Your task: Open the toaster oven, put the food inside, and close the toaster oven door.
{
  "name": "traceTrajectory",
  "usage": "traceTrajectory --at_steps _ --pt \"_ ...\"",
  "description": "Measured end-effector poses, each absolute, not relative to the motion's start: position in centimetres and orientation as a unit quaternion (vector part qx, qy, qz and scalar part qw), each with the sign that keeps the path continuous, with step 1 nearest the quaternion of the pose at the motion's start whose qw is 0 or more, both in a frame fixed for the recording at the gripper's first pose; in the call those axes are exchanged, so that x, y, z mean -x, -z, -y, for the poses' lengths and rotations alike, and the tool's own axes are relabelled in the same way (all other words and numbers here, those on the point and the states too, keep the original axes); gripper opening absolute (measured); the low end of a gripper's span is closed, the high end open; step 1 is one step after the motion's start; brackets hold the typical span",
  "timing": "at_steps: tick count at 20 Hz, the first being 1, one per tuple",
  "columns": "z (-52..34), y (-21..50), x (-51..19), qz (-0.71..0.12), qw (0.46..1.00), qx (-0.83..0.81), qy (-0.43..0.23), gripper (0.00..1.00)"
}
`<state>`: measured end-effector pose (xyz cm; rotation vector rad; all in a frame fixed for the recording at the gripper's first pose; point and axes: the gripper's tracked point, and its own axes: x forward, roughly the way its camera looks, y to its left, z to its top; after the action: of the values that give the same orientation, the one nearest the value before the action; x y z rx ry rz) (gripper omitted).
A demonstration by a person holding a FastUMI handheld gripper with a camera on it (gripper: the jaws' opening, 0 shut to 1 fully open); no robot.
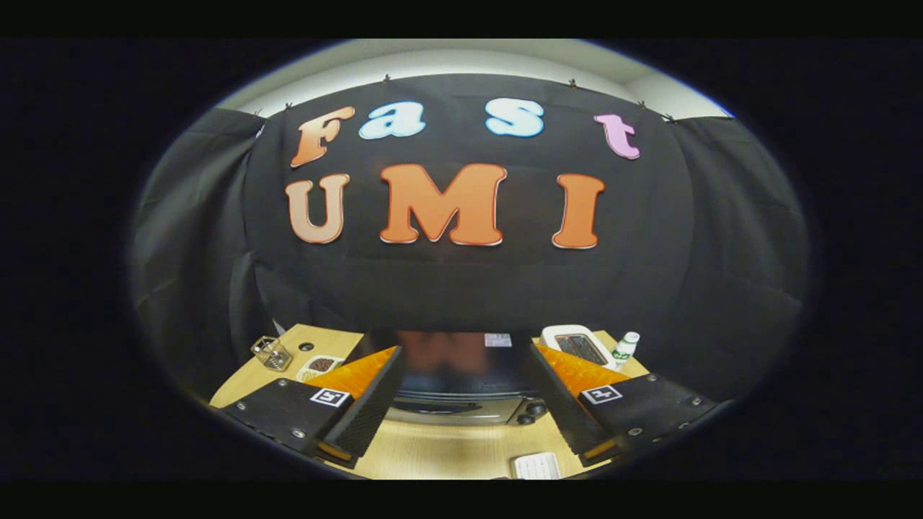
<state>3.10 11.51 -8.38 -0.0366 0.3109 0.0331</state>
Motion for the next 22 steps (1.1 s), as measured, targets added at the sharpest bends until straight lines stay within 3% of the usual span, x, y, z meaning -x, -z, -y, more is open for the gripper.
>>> traceTrajectory --at_steps 6,22 --pt "-9.7 3.3 -2.8 -0.106 0.994 0.02 0.001 1.0" --pt "0.9 1.8 -0.3 -0.092 0.995 -0.001 0.026 1.0"
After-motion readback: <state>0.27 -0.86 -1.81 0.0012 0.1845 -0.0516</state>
